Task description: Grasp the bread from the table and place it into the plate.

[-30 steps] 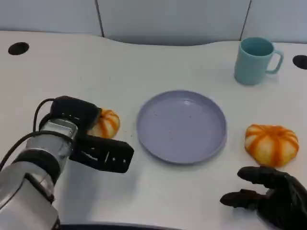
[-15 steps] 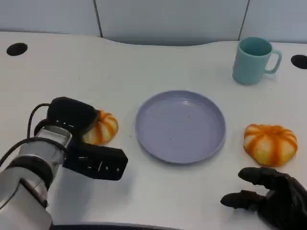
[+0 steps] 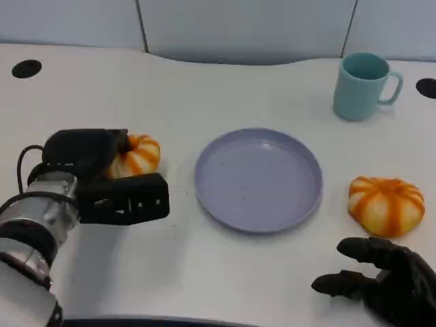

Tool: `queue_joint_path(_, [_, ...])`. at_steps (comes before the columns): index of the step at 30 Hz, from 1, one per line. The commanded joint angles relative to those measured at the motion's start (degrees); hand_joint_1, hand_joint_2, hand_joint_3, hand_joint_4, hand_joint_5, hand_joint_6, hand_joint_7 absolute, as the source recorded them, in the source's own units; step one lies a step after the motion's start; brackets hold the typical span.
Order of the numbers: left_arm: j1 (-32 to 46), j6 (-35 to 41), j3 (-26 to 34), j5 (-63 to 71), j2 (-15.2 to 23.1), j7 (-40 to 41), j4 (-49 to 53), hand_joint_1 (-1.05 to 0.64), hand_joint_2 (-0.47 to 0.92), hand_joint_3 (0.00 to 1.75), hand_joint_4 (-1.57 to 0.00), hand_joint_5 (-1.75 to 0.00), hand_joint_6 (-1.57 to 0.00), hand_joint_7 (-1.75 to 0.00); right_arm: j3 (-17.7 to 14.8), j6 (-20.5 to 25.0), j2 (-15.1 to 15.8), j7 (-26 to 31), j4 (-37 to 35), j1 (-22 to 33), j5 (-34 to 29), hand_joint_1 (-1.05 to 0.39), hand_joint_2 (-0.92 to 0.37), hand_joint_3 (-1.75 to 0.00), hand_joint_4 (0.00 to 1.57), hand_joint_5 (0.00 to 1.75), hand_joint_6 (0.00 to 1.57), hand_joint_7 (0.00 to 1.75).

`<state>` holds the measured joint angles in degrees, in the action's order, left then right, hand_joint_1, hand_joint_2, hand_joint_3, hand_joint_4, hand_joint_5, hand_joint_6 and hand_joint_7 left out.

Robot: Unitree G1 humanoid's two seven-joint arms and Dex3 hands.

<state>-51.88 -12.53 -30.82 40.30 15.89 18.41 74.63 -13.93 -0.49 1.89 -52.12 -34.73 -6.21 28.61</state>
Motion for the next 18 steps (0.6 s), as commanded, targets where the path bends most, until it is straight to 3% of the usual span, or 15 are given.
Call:
queue_joint_path(1, [-3.09, -2.35, -0.78, 1.19, 3.09, -1.05, -1.46, -0.18, 0.92, 0.06, -0.66, -1.72, -0.62, -1.31, 0.48, 0.48, 0.33, 0.97, 2.11, 1.16, -0.07, -0.70, -0.92, -0.17, 1.25, 0.21, 1.24, 0.01])
queue_joint_path(3, [-4.00, -3.00, -0.83, 1.29, 3.65, -2.11, -2.04, -0.17, 0.92, 0.07, -0.66, -1.63, -0.71, -1.03, 0.73, 0.49, 0.42, 1.15, 2.28, 1.27, -0.19, -0.70, -0.92, -0.18, 1.25, 0.21, 1.25, 0.01])
queue_joint_path(4, [-4.32, -3.93, -0.77, 1.28, 3.95, -2.00, -2.45, -0.17, 0.92, 0.06, -0.66, -1.63, -0.72, -1.00, 0.79, 0.54, 0.46, 1.23, 2.31, 1.30, -0.23, -0.70, -0.92, -0.18, 1.25, 0.21, 1.25, 0.01])
queue_joint_path(6, [-4.88, -5.04, -0.74, 1.33, 4.08, -1.59, -3.09, -0.14, 0.90, 0.02, -0.67, -1.73, -0.59, -1.44, 0.84, 0.60, 0.42, 1.45, 2.38, 1.34, -0.24, -0.70, -0.92, -0.18, 1.25, 0.22, 1.25, 0.01])
queue_joint_path(8, [-5.99, -5.49, -0.87, 1.43, 3.48, -1.85, -3.84, -0.15, 0.91, 0.02, -0.66, -1.74, -0.55, -1.48, 0.90, 0.40, 0.46, 1.15, 2.05, 1.24, -0.21, -0.70, -0.92, -0.18, 1.25, 0.22, 1.24, 0.01])
queue_joint_path(10, [-6.57, -6.22, -0.87, 1.38, 3.13, -2.06, -4.24, -0.17, 0.91, 0.01, -0.64, -1.71, -0.75, -0.79, 0.99, 0.21, 0.51, 0.94, 1.86, 1.20, -0.28, -0.70, -0.92, -0.18, 1.24, 0.22, 1.24, 0.00])
queue_joint_path(11, [-7.05, -6.50, -1.03, 1.57, 2.74, -1.70, -4.61, -0.18, 0.91, 0.00, -0.64, -1.70, -0.82, -0.62, 1.05, 0.28, 0.45, 1.02, 1.91, 1.24, -0.28, -0.70, -0.92, -0.18, 1.24, 0.22, 1.23, 0.00])
queue_joint_path(12, [-7.49, -6.68, -1.16, 1.74, 2.36, -1.49, -4.95, -0.22, 0.90, 0.00, -0.65, -1.71, -0.89, -0.58, 1.11, 0.51, 0.35, 1.23, 2.13, 1.33, -0.26, -0.70, -0.92, -0.18, 1.24, 0.22, 1.24, 0.01])
queue_joint_path(13, [-8.05, -6.70, -1.42, 2.09, 1.88, -1.37, -5.27, -0.24, 0.89, 0.00, -0.65, -1.72, -0.92, -0.57, 1.13, 0.81, 0.27, 1.26, 2.17, 1.33, -0.14, -0.70, -0.92, -0.18, 1.24, 0.22, 1.24, 0.01])
queue_joint_path(14, [-8.41, -6.72, -1.57, 2.37, 1.56, -1.31, -5.46, -0.24, 0.89, 0.00, -0.64, -1.74, -0.80, -0.92, 1.15, 1.02, 0.23, 1.27, 2.19, 1.33, -0.05, -0.70, -0.92, -0.17, 1.24, 0.22, 1.24, 0.01])
queue_joint_path(16, [-8.65, -6.70, -1.65, 2.63, 1.34, -1.32, -5.53, -0.24, 0.88, 0.00, -0.63, -1.74, -0.69, -1.19, 1.16, 1.18, 0.22, 1.23, 2.16, 1.30, 0.04, -0.70, -0.92, -0.17, 1.24, 0.23, 1.24, 0.01])
queue_joint_path(18, [-9.72, -7.43, -1.87, 2.57, -0.39, -1.44, -6.23, -0.23, 0.89, 0.00, -0.66, -1.75, -0.72, -1.13, 1.44, 0.51, 0.11, 1.28, 2.08, 1.33, -0.45, -0.70, -0.92, -0.17, 1.24, 0.23, 1.24, 0.01])
